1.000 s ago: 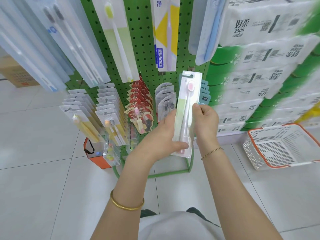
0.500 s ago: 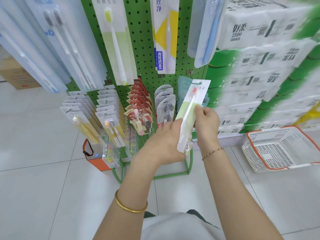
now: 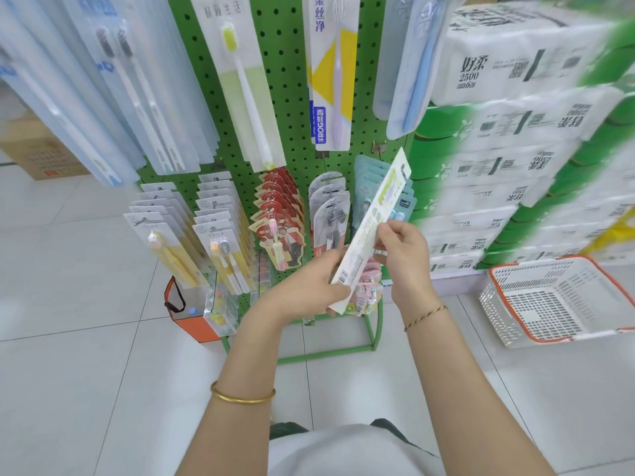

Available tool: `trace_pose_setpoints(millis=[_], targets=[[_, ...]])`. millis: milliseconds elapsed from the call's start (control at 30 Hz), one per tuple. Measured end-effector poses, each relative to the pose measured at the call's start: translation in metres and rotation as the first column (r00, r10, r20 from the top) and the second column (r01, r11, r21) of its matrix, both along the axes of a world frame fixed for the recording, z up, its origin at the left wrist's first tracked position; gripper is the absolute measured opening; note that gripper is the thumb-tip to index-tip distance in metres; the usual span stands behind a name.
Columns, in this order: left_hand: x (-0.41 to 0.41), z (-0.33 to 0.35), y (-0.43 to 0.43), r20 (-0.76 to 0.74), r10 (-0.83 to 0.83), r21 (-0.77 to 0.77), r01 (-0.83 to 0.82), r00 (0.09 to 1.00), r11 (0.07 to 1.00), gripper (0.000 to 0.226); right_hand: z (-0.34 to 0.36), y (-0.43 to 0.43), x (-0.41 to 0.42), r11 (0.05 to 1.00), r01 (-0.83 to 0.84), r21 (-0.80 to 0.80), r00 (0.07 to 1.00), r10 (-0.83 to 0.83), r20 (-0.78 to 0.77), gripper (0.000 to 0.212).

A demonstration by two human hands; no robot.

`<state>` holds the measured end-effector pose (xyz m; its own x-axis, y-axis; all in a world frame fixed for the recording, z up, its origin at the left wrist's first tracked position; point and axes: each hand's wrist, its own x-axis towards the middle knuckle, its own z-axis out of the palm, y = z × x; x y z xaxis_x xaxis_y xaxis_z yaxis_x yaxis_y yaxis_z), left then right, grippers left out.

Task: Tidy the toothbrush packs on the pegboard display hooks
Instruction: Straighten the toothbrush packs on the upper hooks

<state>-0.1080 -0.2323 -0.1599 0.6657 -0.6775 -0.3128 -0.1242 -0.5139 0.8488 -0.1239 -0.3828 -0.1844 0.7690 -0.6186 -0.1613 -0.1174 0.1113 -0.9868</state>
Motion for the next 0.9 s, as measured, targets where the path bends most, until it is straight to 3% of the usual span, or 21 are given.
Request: trace_pose_setpoints(millis=[267,334,467,567,734,901], targets=[[0.002,-0.007,0.007,0.062,0.085,0.042,-0.087,0.994,0.995,0.018,0.009,0.005,-0.004,0.990,-0.131,-0.048,0.988,0.134,0.082,0.015],[0.006,-0.004,0.007,0.098,0.128,0.033,-0.132,0.987,0.991,0.024,0.012,0.008,-0.007,0.980,-0.196,-0.046,0.973,0.200,0.119,0.015],[0.018,0.015,0.005,0.159,0.321,-0.134,-0.302,0.934,0.944,0.045,0.016,0.013,-0.011,0.942,-0.326,-0.079,0.930,0.334,0.154,0.012],[0.027,0.031,0.004,0.141,0.492,-0.299,-0.437,0.859,0.848,0.032,0.020,0.017,-0.013,0.912,-0.397,-0.102,0.898,0.409,0.161,0.009],[0.041,0.048,0.009,-0.018,0.651,-0.473,-0.580,0.759,0.663,0.011,0.025,0.027,-0.011,0.886,-0.449,-0.115,0.875,0.462,0.145,0.006],[0.056,0.057,0.023,-0.225,0.570,-0.531,-0.590,0.790,0.608,0.016,0.029,0.038,0.003,0.858,-0.512,-0.034,0.843,0.509,0.174,0.007]])
